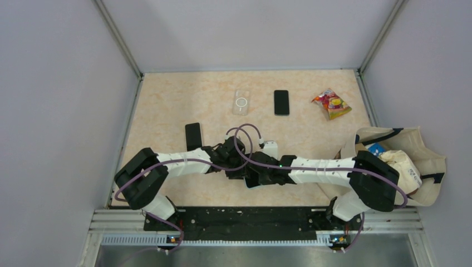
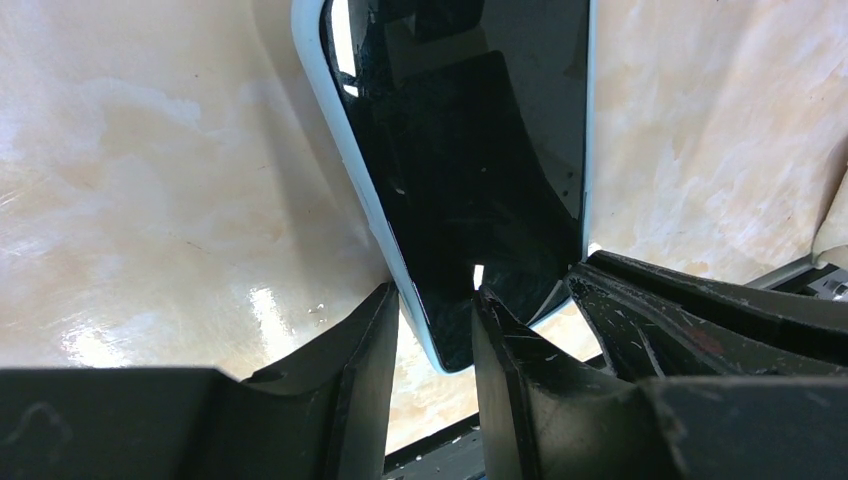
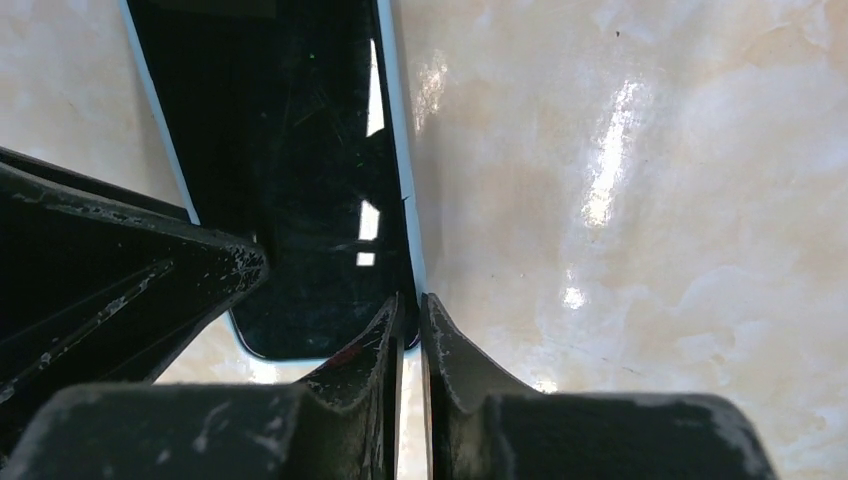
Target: Put the phone into the phone case
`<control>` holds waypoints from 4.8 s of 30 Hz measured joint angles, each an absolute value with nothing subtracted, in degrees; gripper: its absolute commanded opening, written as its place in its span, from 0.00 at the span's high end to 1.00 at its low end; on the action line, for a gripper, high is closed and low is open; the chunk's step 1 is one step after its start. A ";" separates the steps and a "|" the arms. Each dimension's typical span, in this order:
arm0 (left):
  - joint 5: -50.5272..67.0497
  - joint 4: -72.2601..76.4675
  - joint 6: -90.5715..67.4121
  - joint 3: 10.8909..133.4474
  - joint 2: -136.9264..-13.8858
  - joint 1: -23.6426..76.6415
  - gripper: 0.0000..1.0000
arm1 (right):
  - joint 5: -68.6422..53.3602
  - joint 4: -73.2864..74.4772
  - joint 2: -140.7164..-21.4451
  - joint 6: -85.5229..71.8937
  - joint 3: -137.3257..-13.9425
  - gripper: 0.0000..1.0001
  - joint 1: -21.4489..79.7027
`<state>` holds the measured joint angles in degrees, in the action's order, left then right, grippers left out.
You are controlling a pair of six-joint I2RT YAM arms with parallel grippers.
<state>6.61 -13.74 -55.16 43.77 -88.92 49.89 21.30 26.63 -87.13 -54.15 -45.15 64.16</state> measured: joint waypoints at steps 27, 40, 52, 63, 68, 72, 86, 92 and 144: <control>2.59 -21.54 -50.37 51.86 -93.58 44.73 0.61 | 0.40 18.85 -90.96 -40.12 -48.64 0.80 47.62; 2.55 -23.86 -49.56 56.49 -97.93 44.62 0.65 | 7.94 19.20 -92.99 -41.69 -50.28 0.94 52.14; 3.31 -24.97 -49.87 57.28 -98.28 44.18 0.58 | 16.58 15.99 -89.14 -46.87 -46.50 0.66 55.42; -9.21 -29.06 -57.34 56.99 -95.48 50.61 0.06 | 4.43 20.67 -66.17 -44.36 -41.23 0.21 42.15; -14.83 -35.38 -63.29 58.72 -95.33 55.20 0.01 | 3.75 21.43 -60.66 -43.35 -41.25 0.17 37.54; -18.15 -38.04 -66.70 64.12 -97.30 59.31 0.01 | 3.11 22.90 -60.38 -42.78 -41.25 0.16 36.29; -18.92 -40.82 -70.41 68.84 -104.25 61.76 0.01 | 1.45 24.80 -60.38 -41.01 -41.25 0.11 35.79; -18.31 -41.10 -69.45 70.06 -106.32 61.76 0.04 | 1.98 26.28 -60.38 -40.23 -41.23 0.10 34.94; -20.88 -37.23 -60.05 71.20 -105.36 66.46 0.01 | -7.51 15.92 -71.02 -42.13 -38.81 0.18 26.06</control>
